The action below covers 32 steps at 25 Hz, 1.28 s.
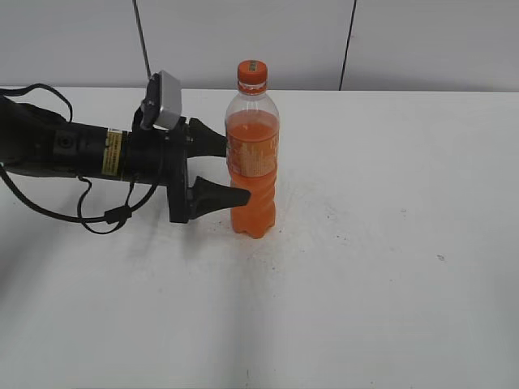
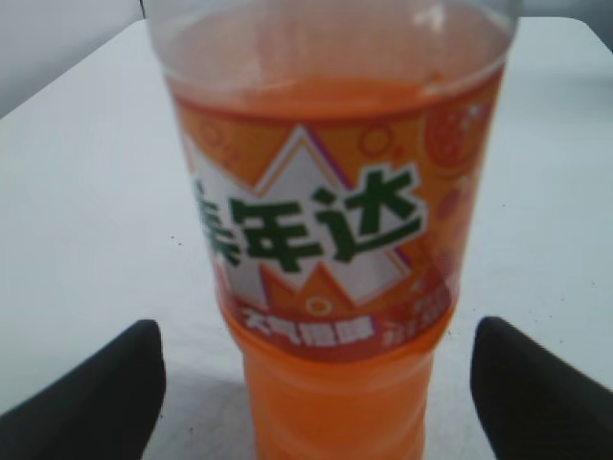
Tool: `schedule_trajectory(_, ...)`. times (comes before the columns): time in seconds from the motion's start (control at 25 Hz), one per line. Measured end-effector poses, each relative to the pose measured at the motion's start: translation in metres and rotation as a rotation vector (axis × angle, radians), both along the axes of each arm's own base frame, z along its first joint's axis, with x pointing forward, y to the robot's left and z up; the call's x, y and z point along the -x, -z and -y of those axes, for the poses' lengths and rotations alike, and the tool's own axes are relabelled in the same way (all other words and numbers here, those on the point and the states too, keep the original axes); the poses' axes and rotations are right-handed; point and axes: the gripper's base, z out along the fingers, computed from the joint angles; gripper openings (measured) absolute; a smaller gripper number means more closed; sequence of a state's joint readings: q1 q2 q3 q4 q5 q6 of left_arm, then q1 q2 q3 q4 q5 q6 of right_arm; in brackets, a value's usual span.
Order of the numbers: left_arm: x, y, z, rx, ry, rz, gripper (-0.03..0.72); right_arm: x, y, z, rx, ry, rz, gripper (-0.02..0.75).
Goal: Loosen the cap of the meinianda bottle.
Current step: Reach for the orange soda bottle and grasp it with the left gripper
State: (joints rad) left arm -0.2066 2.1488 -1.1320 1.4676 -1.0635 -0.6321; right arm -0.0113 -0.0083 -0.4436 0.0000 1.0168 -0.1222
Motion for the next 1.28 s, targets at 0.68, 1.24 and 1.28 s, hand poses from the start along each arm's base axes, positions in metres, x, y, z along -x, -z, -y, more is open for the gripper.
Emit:
schedule_trajectory(0.68, 0.003, 0.001, 0.028, -0.006, -0.057, -0.013, 0.593, 0.000, 0.000, 0.000, -0.003, 0.002, 0.000, 0.510)
schedule_trajectory(1.24, 0.002, 0.001, 0.033, -0.013, -0.090, -0.019, 0.572, 0.000, 0.000, 0.000, -0.006, 0.003, 0.000, 0.510)
schedule_trajectory(1.28, 0.002, 0.001, 0.033, -0.013, -0.090, -0.019, 0.561, 0.000, 0.000, 0.000, -0.006, 0.003, 0.000, 0.510)
